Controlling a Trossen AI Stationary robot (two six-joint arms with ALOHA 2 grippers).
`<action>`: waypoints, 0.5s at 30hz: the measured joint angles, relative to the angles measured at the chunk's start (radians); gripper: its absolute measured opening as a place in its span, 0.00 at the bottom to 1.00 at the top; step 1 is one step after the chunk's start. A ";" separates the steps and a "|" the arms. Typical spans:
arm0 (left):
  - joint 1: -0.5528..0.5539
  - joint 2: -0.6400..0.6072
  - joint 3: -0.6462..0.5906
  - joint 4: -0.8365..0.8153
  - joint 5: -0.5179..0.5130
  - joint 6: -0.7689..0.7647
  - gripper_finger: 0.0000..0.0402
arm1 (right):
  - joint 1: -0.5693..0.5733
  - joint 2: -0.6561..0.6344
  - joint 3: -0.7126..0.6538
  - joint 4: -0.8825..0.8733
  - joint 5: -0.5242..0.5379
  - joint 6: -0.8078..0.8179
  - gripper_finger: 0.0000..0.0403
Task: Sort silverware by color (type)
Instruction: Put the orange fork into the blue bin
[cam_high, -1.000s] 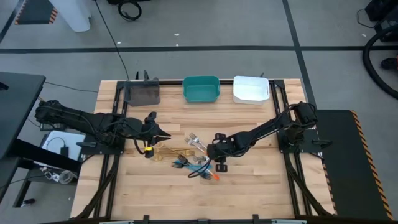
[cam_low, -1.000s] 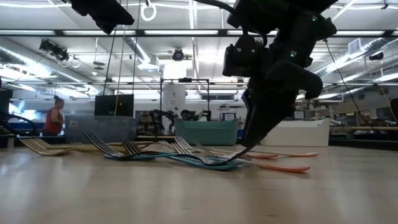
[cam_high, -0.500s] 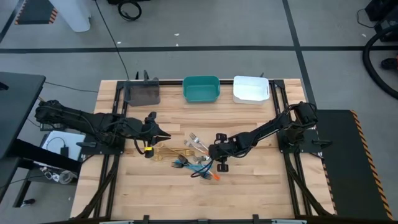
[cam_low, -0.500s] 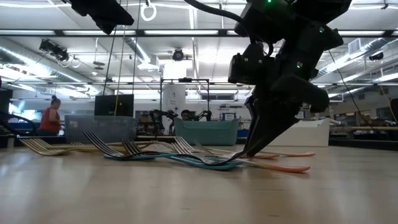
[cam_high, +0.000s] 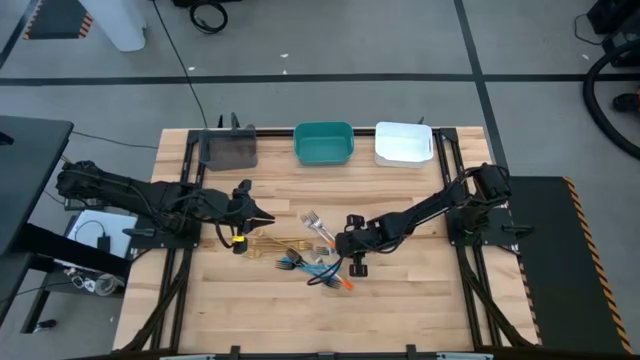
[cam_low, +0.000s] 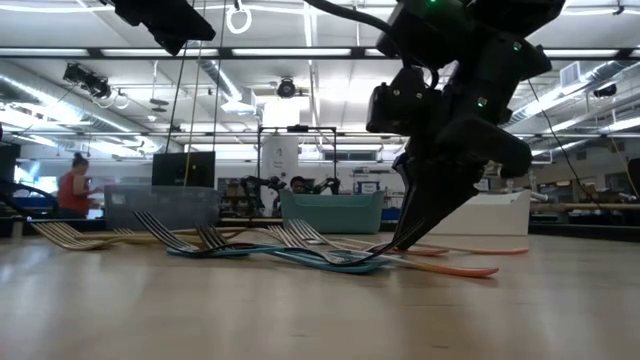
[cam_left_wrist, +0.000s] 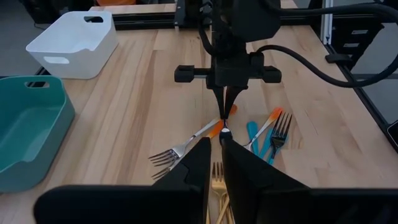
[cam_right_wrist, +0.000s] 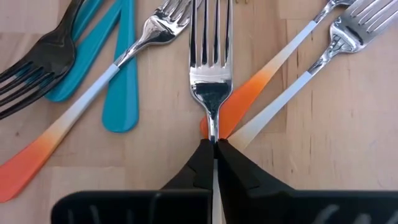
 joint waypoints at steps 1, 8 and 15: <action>0.000 0.000 0.000 0.000 0.000 0.000 0.12 | 0.000 0.000 0.006 -0.006 0.000 -0.002 0.03; 0.000 0.000 0.000 -0.001 0.000 0.000 0.12 | -0.001 0.003 0.041 -0.028 0.001 -0.029 0.03; 0.000 0.000 0.000 -0.003 0.000 0.000 0.12 | -0.002 0.003 0.075 -0.070 0.030 -0.037 0.03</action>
